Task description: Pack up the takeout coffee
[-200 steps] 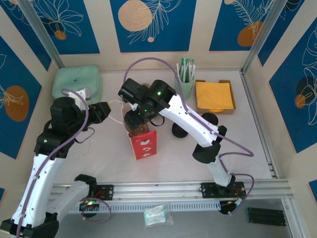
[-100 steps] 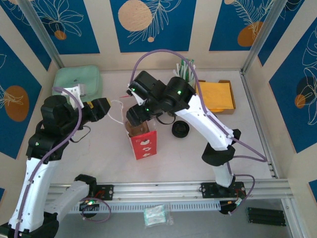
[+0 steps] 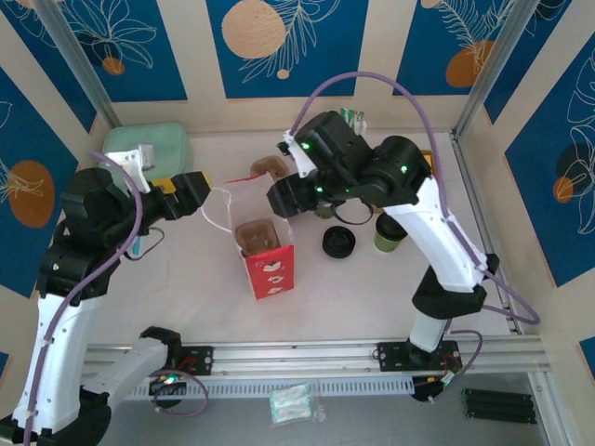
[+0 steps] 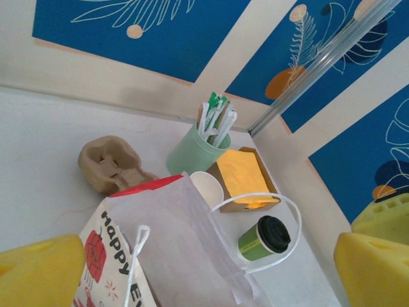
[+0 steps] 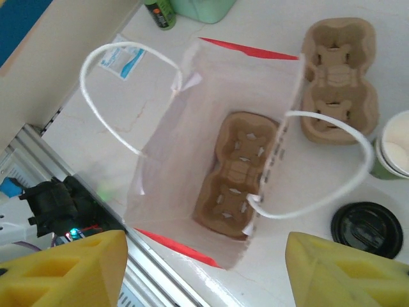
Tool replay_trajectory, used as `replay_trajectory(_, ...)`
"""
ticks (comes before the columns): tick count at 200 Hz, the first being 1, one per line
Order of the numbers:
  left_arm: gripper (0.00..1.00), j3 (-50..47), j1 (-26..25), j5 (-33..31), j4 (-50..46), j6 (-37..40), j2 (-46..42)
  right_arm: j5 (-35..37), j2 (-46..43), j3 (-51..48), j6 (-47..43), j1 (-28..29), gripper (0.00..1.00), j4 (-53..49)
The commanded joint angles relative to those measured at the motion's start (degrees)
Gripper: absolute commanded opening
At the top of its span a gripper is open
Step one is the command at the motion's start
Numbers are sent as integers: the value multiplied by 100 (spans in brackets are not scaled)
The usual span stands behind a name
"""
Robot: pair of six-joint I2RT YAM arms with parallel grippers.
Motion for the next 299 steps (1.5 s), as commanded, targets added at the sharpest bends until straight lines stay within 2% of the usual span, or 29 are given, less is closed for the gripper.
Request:
replay_trajectory(1,99,204,32,371,201,-60,118,85,-424,-588,87,-301,67,129)
replay_trajectory(63,99,411,-208,516,579,-264,420,-219,-1620,-2861,258,-1578,72,651)
replay_trajectory(110,99,599,-782,322,781,-235,828,-289,-2050,-3999,326,-2504,79,859)
replay_trajectory(157,99,1196,-1771,-118,695,122,1632,-141,-2045,-4596,305,-3276,87,944)
replay_trajectory(182,99,1433,-2122,-196,757,178,2061,-155,-2003,-4926,266,-3648,88,1081)
replay_trajectory(189,99,1502,-2202,-218,773,193,2177,-143,-1986,-5017,260,-3736,94,1129)
replay_trajectory(213,99,1742,-2450,-274,775,252,2534,-167,-1905,-5269,238,-4035,96,1284)
replay_trajectory(232,99,1941,-2647,-332,745,316,2812,-134,-1786,-5403,241,-4162,97,1342)
replay_trajectory(235,99,1987,-2684,-347,734,327,2844,-121,-1772,-5410,257,-4175,100,1350)
replay_trajectory(299,99,2474,-3231,-494,621,446,3649,33,-1319,-5549,293,-4405,99,1429)
